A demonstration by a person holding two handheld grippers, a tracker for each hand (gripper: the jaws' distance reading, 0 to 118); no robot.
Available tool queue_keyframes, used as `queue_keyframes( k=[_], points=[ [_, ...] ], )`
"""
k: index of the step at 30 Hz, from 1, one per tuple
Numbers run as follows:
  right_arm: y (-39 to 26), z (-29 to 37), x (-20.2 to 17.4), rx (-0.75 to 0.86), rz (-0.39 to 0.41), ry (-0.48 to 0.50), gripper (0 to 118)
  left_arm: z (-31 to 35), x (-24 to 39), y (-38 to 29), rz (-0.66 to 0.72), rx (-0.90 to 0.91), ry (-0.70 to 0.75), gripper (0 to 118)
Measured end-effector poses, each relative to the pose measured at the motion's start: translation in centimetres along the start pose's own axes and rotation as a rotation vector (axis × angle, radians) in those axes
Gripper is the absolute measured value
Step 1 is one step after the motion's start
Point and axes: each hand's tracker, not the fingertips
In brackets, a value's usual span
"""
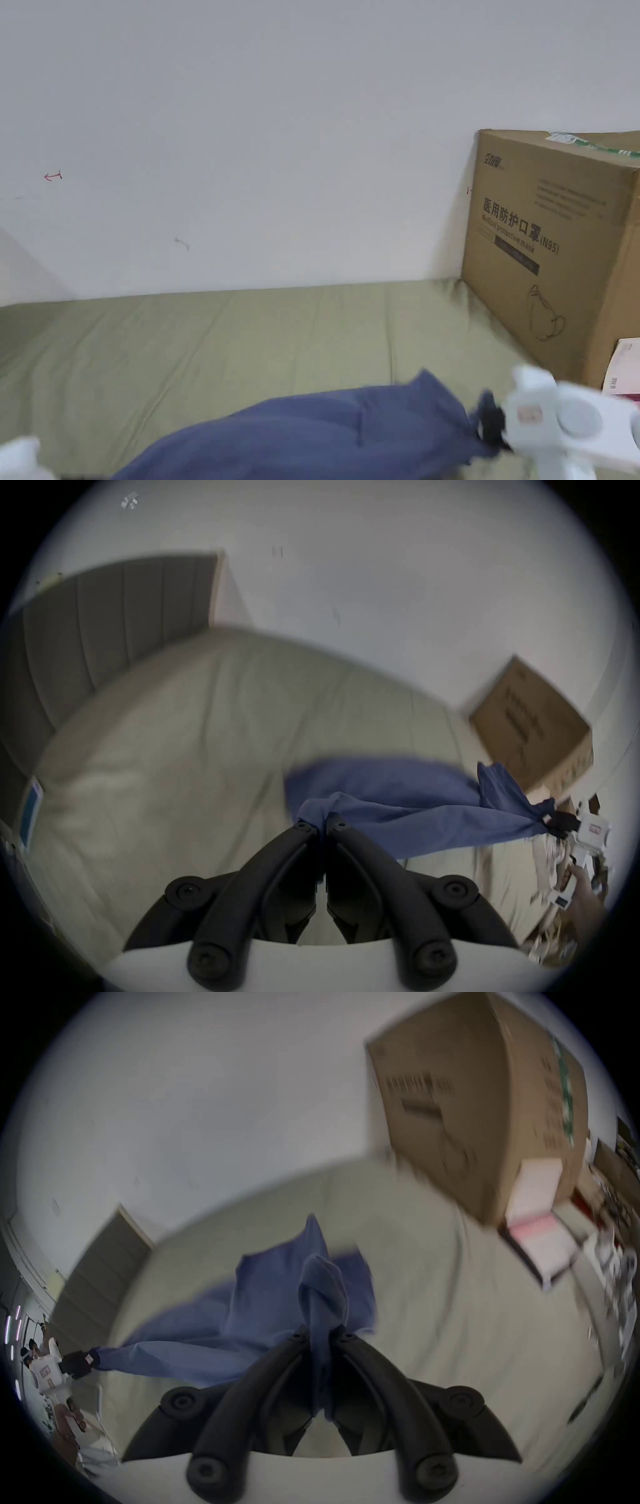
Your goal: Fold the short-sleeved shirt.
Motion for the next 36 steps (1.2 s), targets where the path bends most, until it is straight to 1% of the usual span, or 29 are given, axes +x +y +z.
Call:
queue_keyframes(
  k=[2, 4, 6, 8, 9, 10, 11, 12, 14, 17, 19, 22, 24, 25, 26, 27, 28, 29, 30, 33, 36],
  points=[
    [-5.4, 0.9, 2.7, -0.056, 0.011, -0.016, 8, 0.2, -1.3, -4.6, 0.002, -0.082, -0.019, 2],
    [-9.8, 2.8, 5.7, -0.097, 0.003, -0.015, 8, 1.1, -3.7, -8.3, 0.067, -0.133, -0.026, 2],
    [-13.7, 6.0, 7.4, -0.118, -0.032, 0.027, 8, 3.3, -5.2, -11.0, 0.119, -0.136, -0.064, 2],
    [-16.7, 9.1, 9.0, -0.105, -0.099, 0.022, 8, 6.4, -6.0, -13.3, 0.121, -0.137, -0.068, 2],
    [-18.1, 10.6, 9.2, -0.108, -0.11, 0.03, 8, 7.6, -6.3, -14.2, 0.145, -0.125, -0.092, 2],
    [-19.5, 12.0, 9.2, -0.081, -0.102, 0.014, 8, 8.9, -6.4, -15.1, 0.177, -0.117, -0.119, 2],
    [-20.6, 13.2, 9.1, -0.038, -0.088, -0.014, 8, 9.8, -6.4, -15.8, 0.194, -0.115, -0.119, 2],
    [-21.6, 14.3, 8.8, -0.024, -0.094, -0.019, 8, 11.0, -5.9, -16.7, 0.2, -0.112, -0.11, 2],
    [-23.1, 15.9, 7.9, -0.041, -0.099, -0.019, 8, 12.2, -5.4, -17.5, 0.171, -0.106, -0.077, 2],
    [-24.7, 16.8, 7.4, -0.069, -0.109, -0.018, 8, 13.0, -4.7, -17.6, 0.058, -0.116, -0.025, 2],
    [-25.0, 16.6, 7.4, -0.08, -0.131, -0.013, 8, 12.8, -4.6, -17.3, 0.034, -0.118, -0.013, 2],
    [-24.9, 16.4, 7.3, -0.075, -0.168, -0.026, 8, 12.5, -4.4, -16.9, 0.034, -0.128, -0.019, 2],
    [-24.5, 16.5, 7.0, -0.077, -0.181, -0.024, 8, 12.5, -4.4, -16.9, 0.043, -0.126, -0.036, 5],
    [-24.3, 16.7, 7.1, -0.071, -0.185, -0.012, 9, 12.8, -4.4, -16.8, 0.057, -0.104, -0.061, 13],
    [-24.0, 17.1, 6.6, -0.053, -0.166, -0.002, 13, 13.2, -4.2, -16.8, 0.065, -0.081, -0.063, 38],
    [-23.8, 17.5, 6.1, -0.019, -0.134, -0.019, 22, 13.4, -4.1, -16.7, 0.068, -0.065, -0.07, 70],
    [-23.4, 18.1, 5.5, 0.013, -0.094, -0.041, 43, 13.6, -4.2, -16.6, 0.077, -0.052, -0.09, 94],
    [-23.0, 18.6, 5.2, 0.045, -0.066, -0.05, 76, 14.1, -3.8, -16.5, 0.081, -0.016, -0.118, 99],
    [-22.6, 19.3, 4.7, 0.069, -0.055, -0.049, 85, 14.9, -3.0, -16.2, 0.064, 0.055, -0.142, 98],
    [-20.8, 21.5, 2.6, 0.175, -0.032, -0.043, 86, 16.8, 0.1, -14.7, 0.022, 0.19, -0.174, 99],
    [-19.2, 24.2, -0.7, 0.323, 0.031, -0.035, 86, 19.2, 4.2, -12.9, -0.017, 0.321, -0.245, 101]
  ],
)
